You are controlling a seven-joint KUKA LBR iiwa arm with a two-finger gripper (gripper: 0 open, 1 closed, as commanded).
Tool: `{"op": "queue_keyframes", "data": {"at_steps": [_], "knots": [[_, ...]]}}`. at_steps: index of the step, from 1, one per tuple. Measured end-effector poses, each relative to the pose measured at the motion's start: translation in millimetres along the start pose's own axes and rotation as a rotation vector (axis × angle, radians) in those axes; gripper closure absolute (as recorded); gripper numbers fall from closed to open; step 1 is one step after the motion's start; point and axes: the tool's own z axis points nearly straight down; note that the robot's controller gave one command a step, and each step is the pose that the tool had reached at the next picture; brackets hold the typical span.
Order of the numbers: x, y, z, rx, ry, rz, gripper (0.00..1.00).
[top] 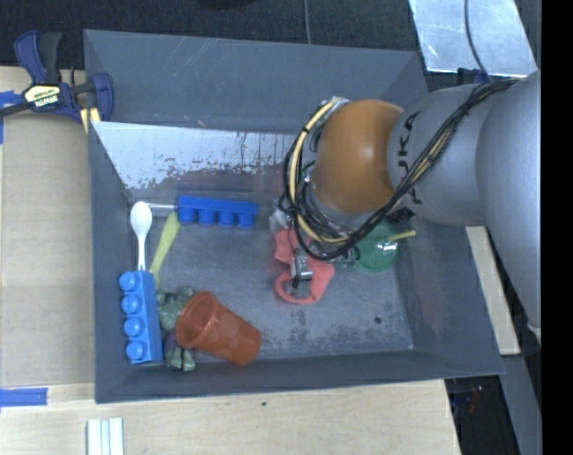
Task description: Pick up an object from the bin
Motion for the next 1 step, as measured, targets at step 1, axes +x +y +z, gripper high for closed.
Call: {"op": "queue_keyframes", "data": {"at_steps": [1], "knots": [[4.9,-41.1,-1.3,-0.002,-0.007,0.114,0.0]]}}
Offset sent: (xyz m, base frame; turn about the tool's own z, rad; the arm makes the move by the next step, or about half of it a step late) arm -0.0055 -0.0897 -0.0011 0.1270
